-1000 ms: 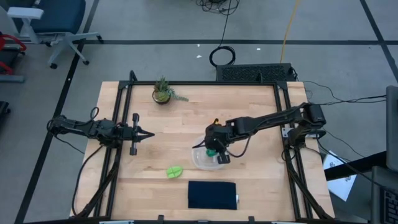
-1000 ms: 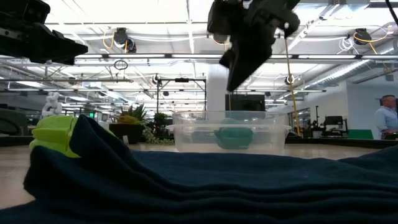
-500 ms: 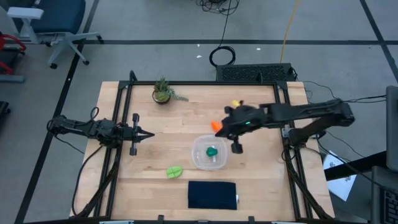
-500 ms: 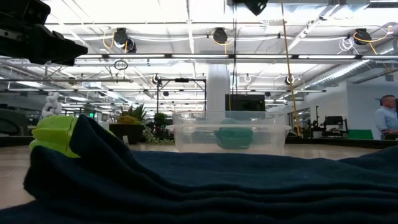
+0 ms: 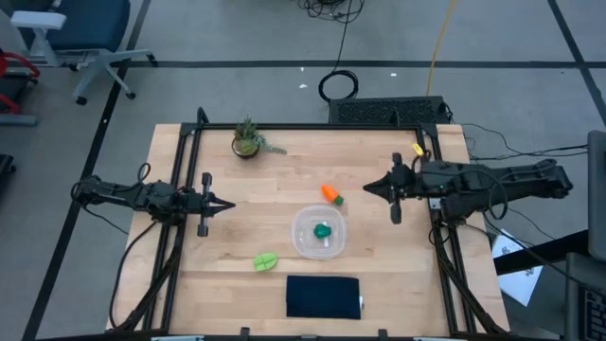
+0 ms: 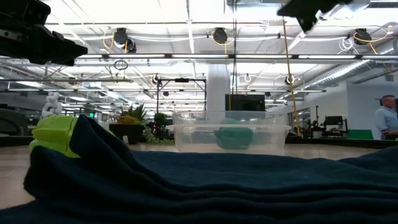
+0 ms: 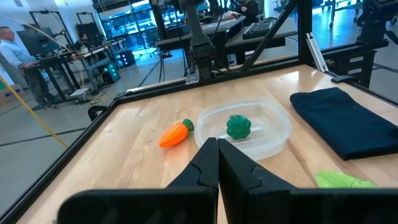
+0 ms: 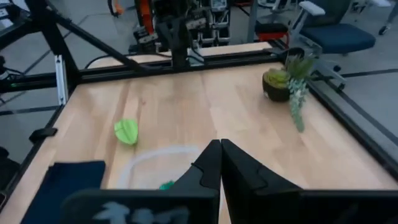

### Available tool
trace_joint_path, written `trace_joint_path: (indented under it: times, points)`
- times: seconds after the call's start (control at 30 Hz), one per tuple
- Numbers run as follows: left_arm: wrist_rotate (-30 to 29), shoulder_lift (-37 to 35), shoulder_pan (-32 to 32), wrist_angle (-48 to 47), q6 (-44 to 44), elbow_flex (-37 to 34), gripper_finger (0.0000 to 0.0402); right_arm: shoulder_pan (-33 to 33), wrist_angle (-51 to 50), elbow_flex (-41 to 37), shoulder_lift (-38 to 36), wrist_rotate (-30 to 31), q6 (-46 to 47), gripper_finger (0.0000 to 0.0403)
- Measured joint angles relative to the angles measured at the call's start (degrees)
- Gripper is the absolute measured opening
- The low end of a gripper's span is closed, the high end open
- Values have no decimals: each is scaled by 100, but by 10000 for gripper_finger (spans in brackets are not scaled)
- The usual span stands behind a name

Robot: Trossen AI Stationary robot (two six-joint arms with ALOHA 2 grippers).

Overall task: Pick and placing Produce into tupperware
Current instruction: Put the green starfruit into the transparent bin

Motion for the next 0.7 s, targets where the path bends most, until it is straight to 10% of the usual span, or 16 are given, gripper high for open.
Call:
trace_joint_path:
  times: [0.7]
  points:
    - [0,2,0,27,37,0,1,-102,2943,-3496,-2558,-306,-421,0]
